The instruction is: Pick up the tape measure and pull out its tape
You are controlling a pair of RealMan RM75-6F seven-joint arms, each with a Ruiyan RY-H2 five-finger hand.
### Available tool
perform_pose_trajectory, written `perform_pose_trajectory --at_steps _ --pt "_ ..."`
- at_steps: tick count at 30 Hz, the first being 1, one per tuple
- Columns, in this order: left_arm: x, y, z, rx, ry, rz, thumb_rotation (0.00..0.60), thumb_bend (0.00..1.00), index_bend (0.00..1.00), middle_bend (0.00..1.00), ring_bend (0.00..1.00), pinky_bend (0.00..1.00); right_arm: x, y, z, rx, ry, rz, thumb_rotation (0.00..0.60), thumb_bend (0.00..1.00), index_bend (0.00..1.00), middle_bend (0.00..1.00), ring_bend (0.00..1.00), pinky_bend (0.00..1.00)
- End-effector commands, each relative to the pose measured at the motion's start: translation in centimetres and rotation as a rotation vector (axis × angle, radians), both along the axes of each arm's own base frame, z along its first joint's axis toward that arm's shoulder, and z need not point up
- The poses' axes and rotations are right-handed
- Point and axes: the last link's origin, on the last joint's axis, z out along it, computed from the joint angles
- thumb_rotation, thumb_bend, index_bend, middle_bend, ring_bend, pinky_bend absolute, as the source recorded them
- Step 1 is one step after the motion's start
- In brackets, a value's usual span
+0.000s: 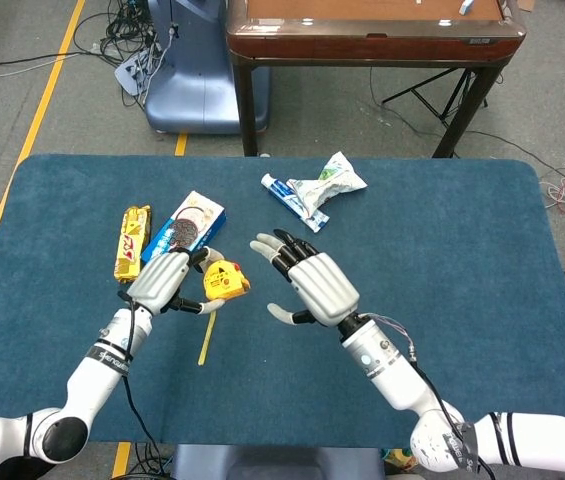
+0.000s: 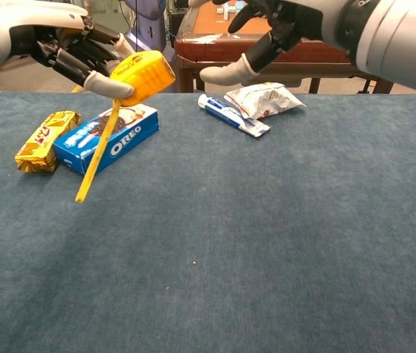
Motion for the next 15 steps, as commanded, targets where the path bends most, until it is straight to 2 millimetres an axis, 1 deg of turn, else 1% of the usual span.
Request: perform_pose_trajectory --at_steps 1,15 --pt "0.5 -0.1 -0.1 -0.008 -0.010 -0.002 0.600 0.24 0.48 0.53 0.36 0.19 0.6 -0.4 -0.4 -0.005 -0.003 -0.006 0.600 0.35 0.08 0.10 0.03 0.15" --pt "1.6 -0.3 -0.3 -0.014 -0.010 -0.016 0.600 0.24 0.47 0.53 0.36 0.19 1.9 -0.9 -1.4 -0.009 -0.014 -0.016 0.600 0.35 0.08 0.10 0.02 0.15"
